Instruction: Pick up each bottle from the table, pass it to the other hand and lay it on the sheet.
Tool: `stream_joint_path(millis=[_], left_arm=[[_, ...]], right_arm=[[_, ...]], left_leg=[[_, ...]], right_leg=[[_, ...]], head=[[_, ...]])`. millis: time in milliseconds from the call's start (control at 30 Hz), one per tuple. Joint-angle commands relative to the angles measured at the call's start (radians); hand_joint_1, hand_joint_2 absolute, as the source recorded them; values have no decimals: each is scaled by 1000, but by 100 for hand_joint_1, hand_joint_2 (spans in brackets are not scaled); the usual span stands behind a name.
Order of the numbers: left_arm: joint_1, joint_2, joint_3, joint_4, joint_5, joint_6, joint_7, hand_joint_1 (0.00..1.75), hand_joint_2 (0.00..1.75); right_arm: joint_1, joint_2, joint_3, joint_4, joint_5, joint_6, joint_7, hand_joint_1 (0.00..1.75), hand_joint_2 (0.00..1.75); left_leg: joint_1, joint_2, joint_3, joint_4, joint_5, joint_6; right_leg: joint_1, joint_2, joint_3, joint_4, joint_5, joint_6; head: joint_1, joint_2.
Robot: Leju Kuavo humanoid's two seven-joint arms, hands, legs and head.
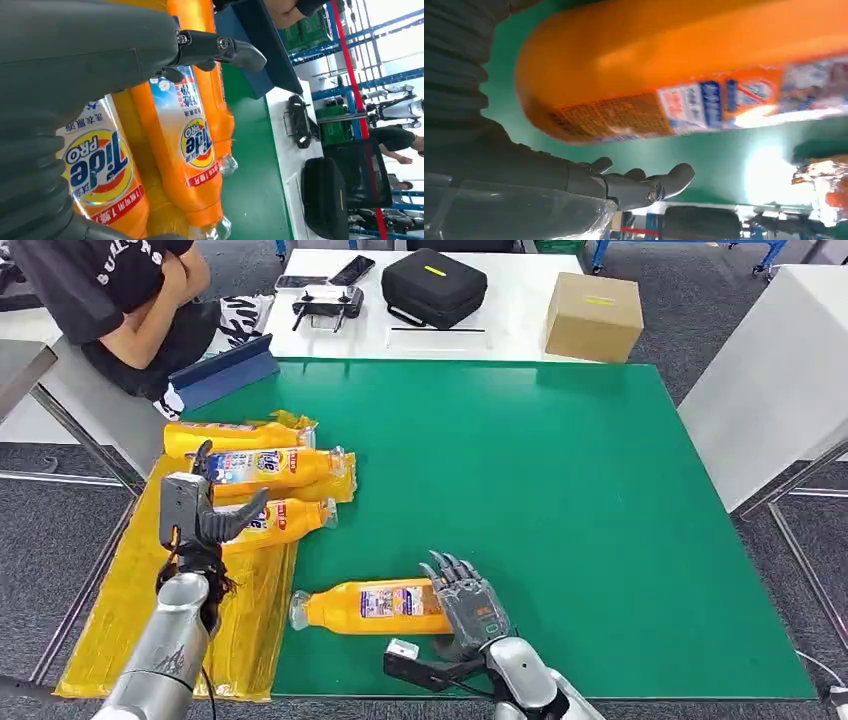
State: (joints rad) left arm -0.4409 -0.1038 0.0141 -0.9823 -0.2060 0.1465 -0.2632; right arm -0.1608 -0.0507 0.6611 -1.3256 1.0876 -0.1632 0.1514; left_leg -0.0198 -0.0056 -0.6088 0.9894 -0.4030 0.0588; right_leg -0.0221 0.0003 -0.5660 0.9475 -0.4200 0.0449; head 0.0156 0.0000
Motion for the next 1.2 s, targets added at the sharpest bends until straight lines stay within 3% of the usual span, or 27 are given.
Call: stream_joint_path(millis=[33, 567, 600, 633, 667, 700, 767, 1200], left_arm=[[-42, -5, -2, 66, 5, -11, 5, 0, 175], [-43, 2, 12, 76, 8, -15, -3, 0, 175], [-44, 3, 14, 79, 11, -15, -4, 0, 175], [-45, 3, 15, 80, 11, -16, -4, 0, 175], [-45, 3, 15, 80, 11, -16, -4, 0, 175], [-46, 3, 16, 83, 12, -17, -5, 0, 175], [-43, 3, 17, 83, 14, -17, -8, 0, 175], [-45, 6, 25, 88, 20, -23, -16, 0, 175]], right_arm=[[-82, 22, 19, 81, -24, 55, 12, 0, 175], [-142, 50, -5, 177, -67, 139, 31, 0, 175], [-149, 52, -2, 194, -67, 143, 31, 5, 175], [-152, 53, -2, 199, -68, 144, 31, 30, 175], [-152, 53, -2, 199, -68, 144, 31, 138, 175], [-152, 55, -3, 206, -71, 145, 28, 164, 175], [-146, 54, -5, 205, -75, 145, 23, 175, 175], [-131, 55, -15, 205, -68, 148, 10, 175, 175]], left_leg=[[1, 0, 3, 0, -1, -4], [1, 1, 4, 0, -1, -4], [1, 0, 2, 0, -1, -3], [1, 1, 5, 0, -2, -5], [1, 1, 3, 0, -1, -4], [1, 1, 2, 0, -1, -3], [1, 1, 3, 0, -1, -4], [1, 0, 5, -1, -2, -5]], right_leg=[[1, 0, 4, -1, -1, -3], [1, 1, 4, 0, -1, -3], [1, 0, 3, -1, 0, -2], [1, 1, 5, -1, -1, -3], [1, 1, 3, 0, -1, -3], [1, 1, 3, -1, 0, -2], [1, 1, 4, -1, -1, -2], [1, 0, 6, -1, -1, -3]], head=[[0, 0], [0, 0], [0, 0], [0, 0], [0, 0], [0, 0], [0, 0], [0, 0]])
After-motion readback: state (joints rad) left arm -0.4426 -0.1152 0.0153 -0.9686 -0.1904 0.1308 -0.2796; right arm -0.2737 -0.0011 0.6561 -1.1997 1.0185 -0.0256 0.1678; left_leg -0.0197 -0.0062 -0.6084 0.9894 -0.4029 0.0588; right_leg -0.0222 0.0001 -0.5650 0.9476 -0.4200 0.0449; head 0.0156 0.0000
